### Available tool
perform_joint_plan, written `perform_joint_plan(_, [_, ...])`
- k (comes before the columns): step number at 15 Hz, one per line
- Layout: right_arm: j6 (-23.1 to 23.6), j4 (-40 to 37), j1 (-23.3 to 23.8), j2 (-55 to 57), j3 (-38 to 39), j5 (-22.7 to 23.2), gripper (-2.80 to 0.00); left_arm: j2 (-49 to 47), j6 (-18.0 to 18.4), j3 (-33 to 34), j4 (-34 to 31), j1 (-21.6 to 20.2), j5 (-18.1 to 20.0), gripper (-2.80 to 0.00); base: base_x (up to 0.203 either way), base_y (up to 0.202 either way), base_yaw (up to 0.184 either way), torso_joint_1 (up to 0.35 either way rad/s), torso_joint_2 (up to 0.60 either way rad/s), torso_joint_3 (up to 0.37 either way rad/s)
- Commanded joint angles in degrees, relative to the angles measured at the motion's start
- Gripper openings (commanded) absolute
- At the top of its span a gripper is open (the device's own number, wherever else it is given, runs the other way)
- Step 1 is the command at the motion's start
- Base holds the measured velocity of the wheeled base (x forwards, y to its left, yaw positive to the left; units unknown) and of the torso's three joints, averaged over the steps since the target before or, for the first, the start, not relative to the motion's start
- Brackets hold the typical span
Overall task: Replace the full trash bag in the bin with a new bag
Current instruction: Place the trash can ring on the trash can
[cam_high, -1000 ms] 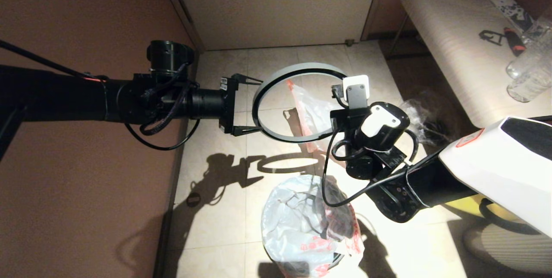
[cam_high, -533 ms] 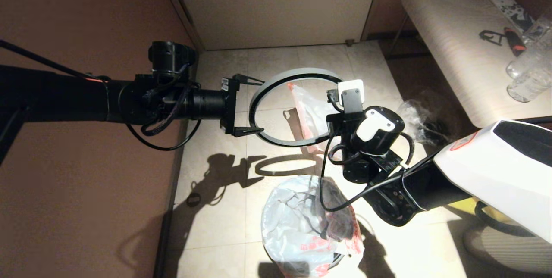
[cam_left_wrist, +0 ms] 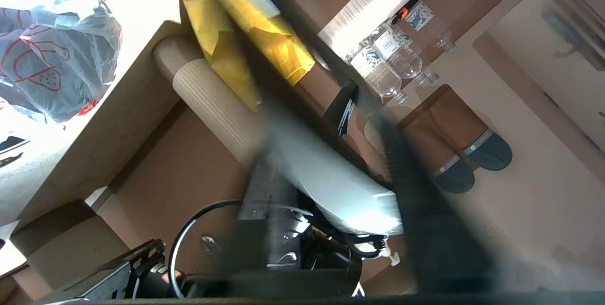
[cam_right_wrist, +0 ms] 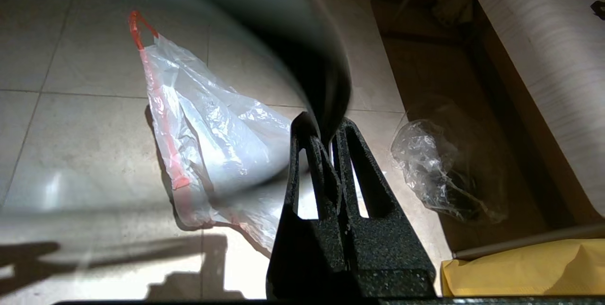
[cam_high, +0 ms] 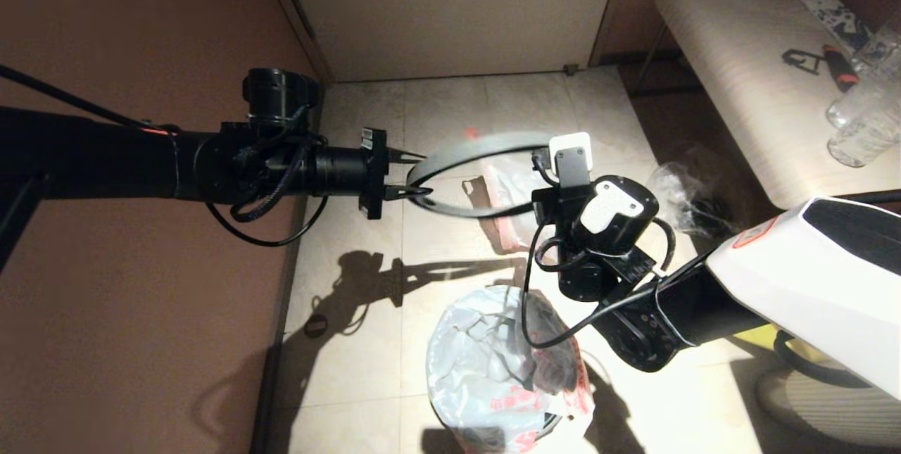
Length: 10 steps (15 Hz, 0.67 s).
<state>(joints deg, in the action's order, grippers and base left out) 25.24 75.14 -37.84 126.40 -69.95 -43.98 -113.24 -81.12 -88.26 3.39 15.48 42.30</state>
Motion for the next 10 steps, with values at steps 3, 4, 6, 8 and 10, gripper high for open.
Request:
perform_joint_plan(3, [1.6,0.4,-0.7,0.0,0.1,-0.1,-2.80,-0.8,-0.4,-0.2,0.0,0.1,0.3,-2.80,0.000,0.000,0.000,0.000,0.00,0.000])
perform_joint_plan(4, [2.4,0.4,-0.8,0.0,0.1,-0.1,0.00,-0.9,-0.4,-0.2,0.0,0.1,0.3,-2.80,0.000,0.000,0.000,0.000,0.00,0.000])
perform_joint_plan(6, [2.2,0.5,-1.3,-0.2,0.0,0.1,0.00,-1.2,-0.4,-0.2,0.0,0.1,0.3,-2.80,0.000,0.000,0.000,0.000,0.00,0.000])
perform_joint_plan(8, [2.2,1.1,-1.4,-0.8,1.1,0.2,0.00,-1.3,-0.5,-0.3,0.0,0.1,0.4,-2.80,0.000,0.000,0.000,0.000,0.00,0.000])
perform_joint_plan(10, [2.2,1.2,-2.0,-2.5,4.9,0.5,0.00,-1.4,-0.5,-0.3,0.0,0.1,0.4,-2.80,0.000,0.000,0.000,0.000,0.00,0.000])
